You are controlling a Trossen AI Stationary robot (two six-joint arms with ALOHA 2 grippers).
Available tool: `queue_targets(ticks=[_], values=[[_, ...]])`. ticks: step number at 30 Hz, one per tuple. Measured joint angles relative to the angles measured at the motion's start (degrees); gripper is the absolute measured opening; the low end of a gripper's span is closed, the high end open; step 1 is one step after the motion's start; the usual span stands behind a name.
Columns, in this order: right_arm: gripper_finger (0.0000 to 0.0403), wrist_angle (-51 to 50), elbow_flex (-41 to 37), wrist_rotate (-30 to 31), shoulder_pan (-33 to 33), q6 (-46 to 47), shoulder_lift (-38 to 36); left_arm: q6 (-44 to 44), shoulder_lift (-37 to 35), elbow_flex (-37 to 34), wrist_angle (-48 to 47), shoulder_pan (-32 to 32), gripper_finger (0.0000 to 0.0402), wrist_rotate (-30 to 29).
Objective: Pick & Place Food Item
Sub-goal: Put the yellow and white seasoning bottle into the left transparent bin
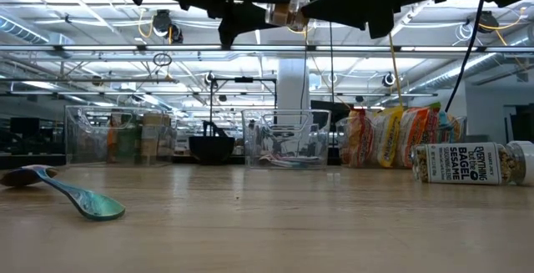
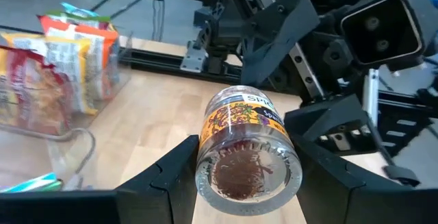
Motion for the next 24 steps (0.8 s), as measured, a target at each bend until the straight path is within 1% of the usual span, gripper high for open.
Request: queue_targets(ticks=[4, 11, 13, 18, 24], values=[[0.0214, 0.07, -0.06, -1.29, -0.11, -2.05, 0.00, -1.44, -0.02, 0.00, -0.20, 0.11, 0.0197, 1.78], [0.0231, -0.13, -0.06, -1.85, -1.85, -5.87, 0.02, -2.54, -0.04, 0.01, -0.35, 0.33, 0.0197, 2.29], [0.0237, -0.31, -0.06, -2.18, -2.58, -6.04, 0.04, -2.84, -0.04, 0.05, -0.31, 0.30, 0.0197, 3.59], [0.0244, -0.42, -0.06, -2.32, -3.83, -6.04, 0.11, -3.39, -0.04, 0.12, -0.40, 0.30, 0.0197, 3.69], [0.0236, -1.36, -0.08, -9.18, -4.06, -6.06, 0.11, -3.44, -0.04, 0.13, -1.70, 0.27, 0.0197, 3.69]])
